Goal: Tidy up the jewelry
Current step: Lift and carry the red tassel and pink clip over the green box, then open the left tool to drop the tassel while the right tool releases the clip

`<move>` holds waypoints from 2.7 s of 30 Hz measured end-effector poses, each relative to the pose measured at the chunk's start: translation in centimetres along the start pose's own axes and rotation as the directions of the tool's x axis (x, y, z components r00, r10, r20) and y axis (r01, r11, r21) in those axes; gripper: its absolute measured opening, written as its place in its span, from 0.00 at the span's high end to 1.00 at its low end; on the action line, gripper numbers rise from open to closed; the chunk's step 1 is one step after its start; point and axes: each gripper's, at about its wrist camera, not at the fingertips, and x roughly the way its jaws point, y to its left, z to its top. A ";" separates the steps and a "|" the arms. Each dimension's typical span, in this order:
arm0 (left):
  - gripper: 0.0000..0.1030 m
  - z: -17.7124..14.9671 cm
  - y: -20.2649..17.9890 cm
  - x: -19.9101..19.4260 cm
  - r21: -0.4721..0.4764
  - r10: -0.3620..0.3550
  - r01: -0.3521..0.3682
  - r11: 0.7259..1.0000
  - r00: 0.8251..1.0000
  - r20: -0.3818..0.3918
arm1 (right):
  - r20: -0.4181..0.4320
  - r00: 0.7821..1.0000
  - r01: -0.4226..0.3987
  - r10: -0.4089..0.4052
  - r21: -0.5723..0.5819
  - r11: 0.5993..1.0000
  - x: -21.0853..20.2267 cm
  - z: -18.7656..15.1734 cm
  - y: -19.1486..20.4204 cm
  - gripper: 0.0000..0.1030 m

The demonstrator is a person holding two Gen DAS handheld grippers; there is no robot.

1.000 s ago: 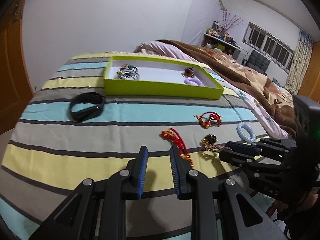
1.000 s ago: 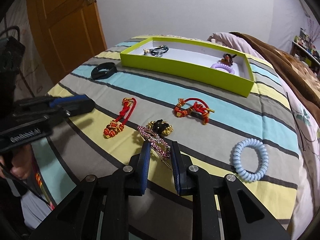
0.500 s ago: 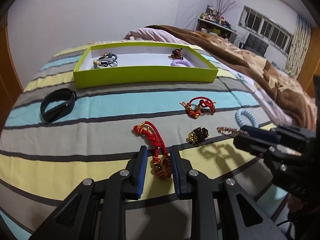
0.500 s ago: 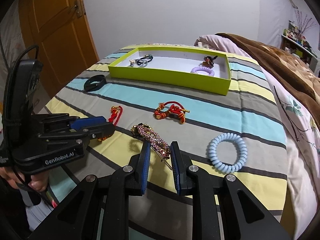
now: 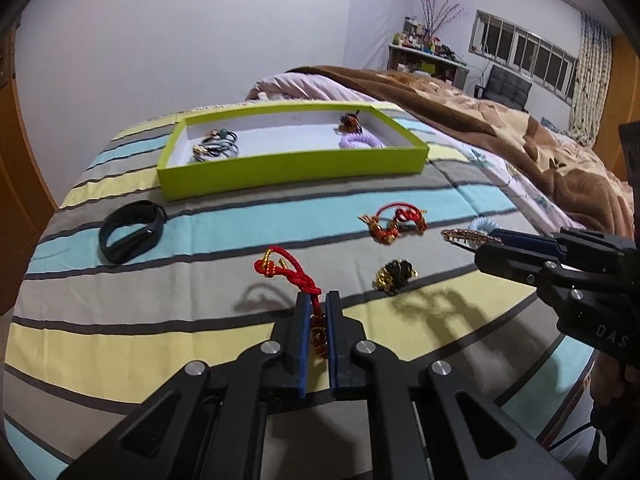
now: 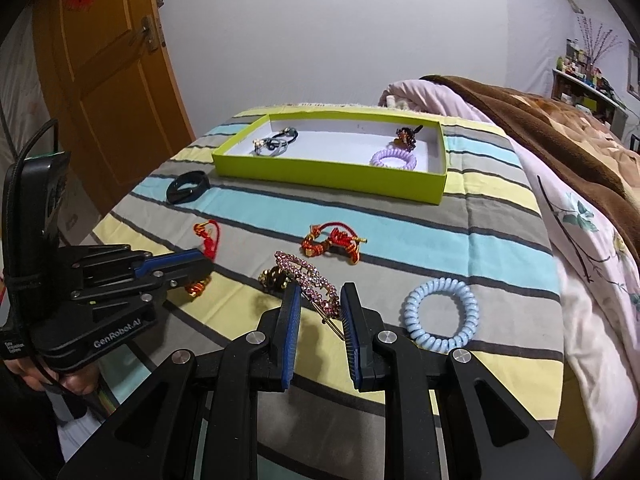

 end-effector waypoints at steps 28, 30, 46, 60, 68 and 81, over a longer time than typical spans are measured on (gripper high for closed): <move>0.93 8.1 4.4 -0.5 0.010 0.026 -0.028 1.000 0.989 0.145 | 0.062 0.997 0.052 -0.053 0.010 0.999 2.5 8.2 -3.4 0.80; 0.93 8.8 4.7 0.0 0.013 0.029 -0.031 0.999 0.989 0.147 | 0.059 0.996 0.061 -0.061 0.008 0.998 3.1 9.0 -3.8 0.80; 0.93 11.8 6.9 5.0 0.009 0.042 -0.043 0.999 0.994 0.106 | -0.024 0.992 0.121 -0.121 0.004 0.993 9.8 12.0 -6.6 0.80; 0.92 11.4 7.9 8.4 -0.016 0.044 -0.044 0.999 0.999 0.023 | -0.093 0.985 0.145 -0.144 0.003 0.989 12.4 11.4 -7.3 0.79; 0.91 11.3 8.1 9.1 -0.021 0.048 -0.048 0.999 0.999 -0.009 | -0.102 0.983 0.153 -0.151 0.005 0.988 12.4 11.3 -7.4 0.73; 0.78 10.7 7.7 6.8 -0.023 0.055 -0.055 0.998 0.998 0.038 | -0.045 0.992 0.119 -0.118 0.018 0.993 9.2 10.8 -6.5 0.66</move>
